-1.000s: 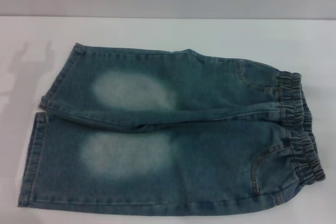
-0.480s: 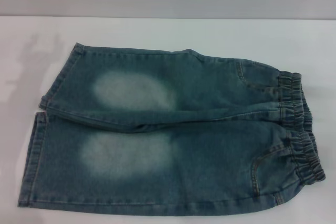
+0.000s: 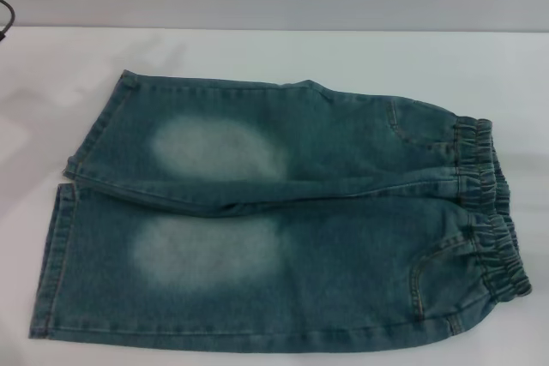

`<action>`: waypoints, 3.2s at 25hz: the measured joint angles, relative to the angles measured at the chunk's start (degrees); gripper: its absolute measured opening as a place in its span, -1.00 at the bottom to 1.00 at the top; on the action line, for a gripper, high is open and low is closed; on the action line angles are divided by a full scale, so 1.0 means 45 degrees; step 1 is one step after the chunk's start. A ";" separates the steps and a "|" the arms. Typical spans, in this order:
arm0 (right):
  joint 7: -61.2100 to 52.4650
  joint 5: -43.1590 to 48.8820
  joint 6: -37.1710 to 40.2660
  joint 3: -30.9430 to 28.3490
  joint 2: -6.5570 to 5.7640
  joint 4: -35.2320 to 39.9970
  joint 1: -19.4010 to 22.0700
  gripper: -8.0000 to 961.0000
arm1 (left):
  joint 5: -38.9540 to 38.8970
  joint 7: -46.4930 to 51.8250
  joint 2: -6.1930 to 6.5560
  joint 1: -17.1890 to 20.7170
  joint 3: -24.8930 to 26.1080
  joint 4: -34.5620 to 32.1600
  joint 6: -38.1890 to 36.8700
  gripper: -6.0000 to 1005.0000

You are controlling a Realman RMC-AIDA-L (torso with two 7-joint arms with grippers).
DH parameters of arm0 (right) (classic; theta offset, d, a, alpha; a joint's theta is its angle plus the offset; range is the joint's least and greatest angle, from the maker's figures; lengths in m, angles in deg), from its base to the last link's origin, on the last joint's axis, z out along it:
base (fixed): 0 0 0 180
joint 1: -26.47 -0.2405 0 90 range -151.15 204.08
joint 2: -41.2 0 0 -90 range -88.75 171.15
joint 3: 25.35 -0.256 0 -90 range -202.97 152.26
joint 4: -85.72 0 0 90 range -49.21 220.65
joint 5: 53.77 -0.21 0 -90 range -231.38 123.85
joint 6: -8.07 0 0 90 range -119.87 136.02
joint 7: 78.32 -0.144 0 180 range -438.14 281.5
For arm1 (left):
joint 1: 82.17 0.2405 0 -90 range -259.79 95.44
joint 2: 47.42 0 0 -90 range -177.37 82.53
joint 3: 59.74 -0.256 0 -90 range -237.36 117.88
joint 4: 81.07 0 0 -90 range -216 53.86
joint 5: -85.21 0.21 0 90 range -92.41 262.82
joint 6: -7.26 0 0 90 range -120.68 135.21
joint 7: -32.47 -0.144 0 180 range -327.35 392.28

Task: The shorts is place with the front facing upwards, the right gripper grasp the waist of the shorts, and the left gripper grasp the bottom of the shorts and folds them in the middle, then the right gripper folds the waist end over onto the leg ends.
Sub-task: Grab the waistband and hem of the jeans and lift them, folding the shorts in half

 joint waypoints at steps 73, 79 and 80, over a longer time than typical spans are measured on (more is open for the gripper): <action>0.1812 0.0062 -0.3062 -0.1055 -0.0044 0.0906 -0.0555 0.18 | 1.7399 1.2140 0.1567 0.1147 0.4240 0.0369 -0.7296 0.14; 0.1812 0.0061 -0.3101 -0.1055 -0.0058 0.0948 -0.0571 0.18 | 1.8046 1.2137 0.1321 0.1149 0.4260 0.0294 -0.7130 0.14; 0.1812 0.0060 -0.3103 -0.1055 -0.0059 0.0945 -0.0571 0.18 | 1.8077 1.2130 0.1297 0.1145 0.4254 0.0286 -0.7119 0.14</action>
